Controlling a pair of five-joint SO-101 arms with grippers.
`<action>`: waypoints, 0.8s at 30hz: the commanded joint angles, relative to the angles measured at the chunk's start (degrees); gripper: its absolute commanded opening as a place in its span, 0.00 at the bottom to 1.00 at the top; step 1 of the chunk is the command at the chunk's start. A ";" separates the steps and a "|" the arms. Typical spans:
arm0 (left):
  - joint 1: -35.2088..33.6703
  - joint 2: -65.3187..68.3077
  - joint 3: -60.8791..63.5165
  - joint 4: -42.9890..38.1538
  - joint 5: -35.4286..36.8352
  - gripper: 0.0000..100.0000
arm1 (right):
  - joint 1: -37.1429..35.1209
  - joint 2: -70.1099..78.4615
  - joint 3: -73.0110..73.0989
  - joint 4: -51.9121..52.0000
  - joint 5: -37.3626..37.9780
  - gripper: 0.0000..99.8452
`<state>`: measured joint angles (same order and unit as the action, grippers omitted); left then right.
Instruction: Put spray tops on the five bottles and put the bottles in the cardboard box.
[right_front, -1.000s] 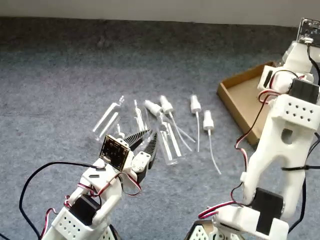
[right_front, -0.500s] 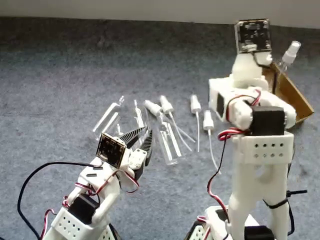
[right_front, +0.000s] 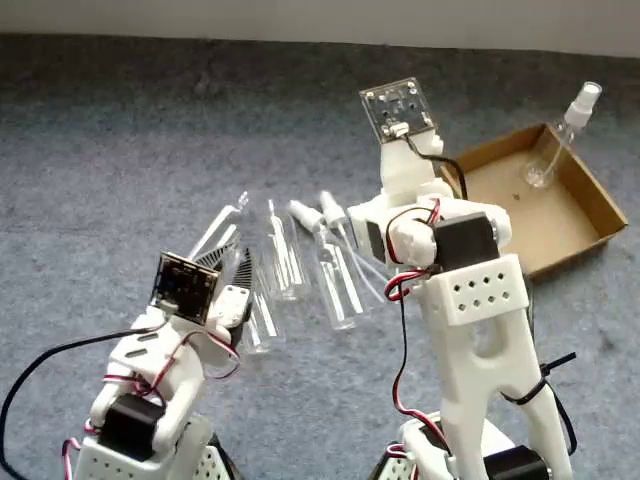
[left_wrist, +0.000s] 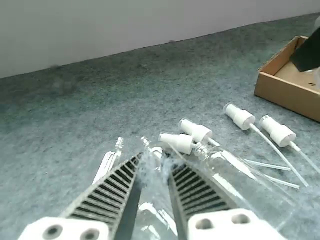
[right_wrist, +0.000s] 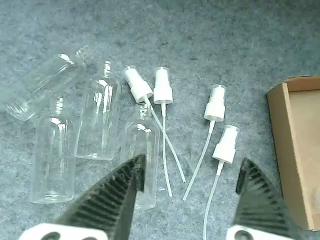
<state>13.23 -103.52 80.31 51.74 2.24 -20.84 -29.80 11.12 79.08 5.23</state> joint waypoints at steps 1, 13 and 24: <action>-6.11 -0.40 -14.99 20.22 -0.62 0.01 | -2.24 0.13 -0.66 0.04 -0.09 0.26; -20.35 -0.40 -15.52 29.54 -0.44 0.01 | -6.37 15.25 -1.10 1.45 -4.75 0.26; -23.34 -0.40 -1.63 21.80 -0.26 0.01 | -10.33 26.77 -1.19 1.36 -4.84 0.26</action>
<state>-9.36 -104.31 77.93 76.09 1.89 -29.80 -3.25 11.12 80.40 1.01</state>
